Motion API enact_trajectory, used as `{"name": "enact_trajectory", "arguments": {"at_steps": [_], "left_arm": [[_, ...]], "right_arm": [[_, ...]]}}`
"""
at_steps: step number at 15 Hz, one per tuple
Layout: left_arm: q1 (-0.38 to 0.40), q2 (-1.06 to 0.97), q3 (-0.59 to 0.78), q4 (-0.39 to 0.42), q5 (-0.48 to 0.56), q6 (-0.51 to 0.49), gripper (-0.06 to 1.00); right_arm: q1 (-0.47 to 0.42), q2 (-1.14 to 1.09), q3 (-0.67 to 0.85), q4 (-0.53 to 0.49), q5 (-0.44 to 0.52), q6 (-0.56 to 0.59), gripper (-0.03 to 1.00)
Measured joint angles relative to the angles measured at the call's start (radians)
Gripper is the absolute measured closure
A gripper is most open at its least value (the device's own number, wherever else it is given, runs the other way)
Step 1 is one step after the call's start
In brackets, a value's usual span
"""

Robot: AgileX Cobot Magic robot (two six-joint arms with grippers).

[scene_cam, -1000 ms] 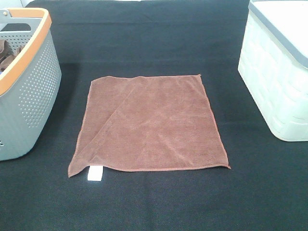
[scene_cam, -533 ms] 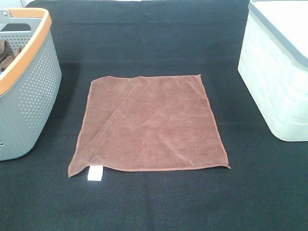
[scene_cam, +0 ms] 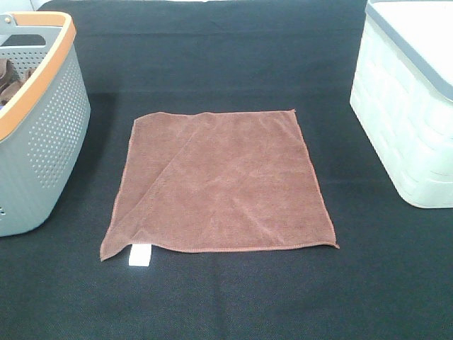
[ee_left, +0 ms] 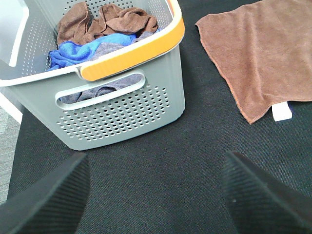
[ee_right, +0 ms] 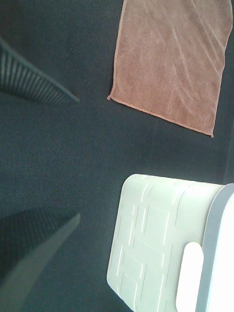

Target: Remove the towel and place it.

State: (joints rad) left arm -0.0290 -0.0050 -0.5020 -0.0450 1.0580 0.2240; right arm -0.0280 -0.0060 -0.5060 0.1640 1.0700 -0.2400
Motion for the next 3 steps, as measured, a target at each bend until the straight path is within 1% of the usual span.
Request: {"name": "enact_trajectory", "arguments": {"at_steps": [3], "left_arm": [[0.0, 0.0, 0.0, 0.0, 0.0, 0.0, 0.22]], "right_arm": [[0.0, 0.0, 0.0, 0.0, 0.0, 0.0, 0.37]]}}
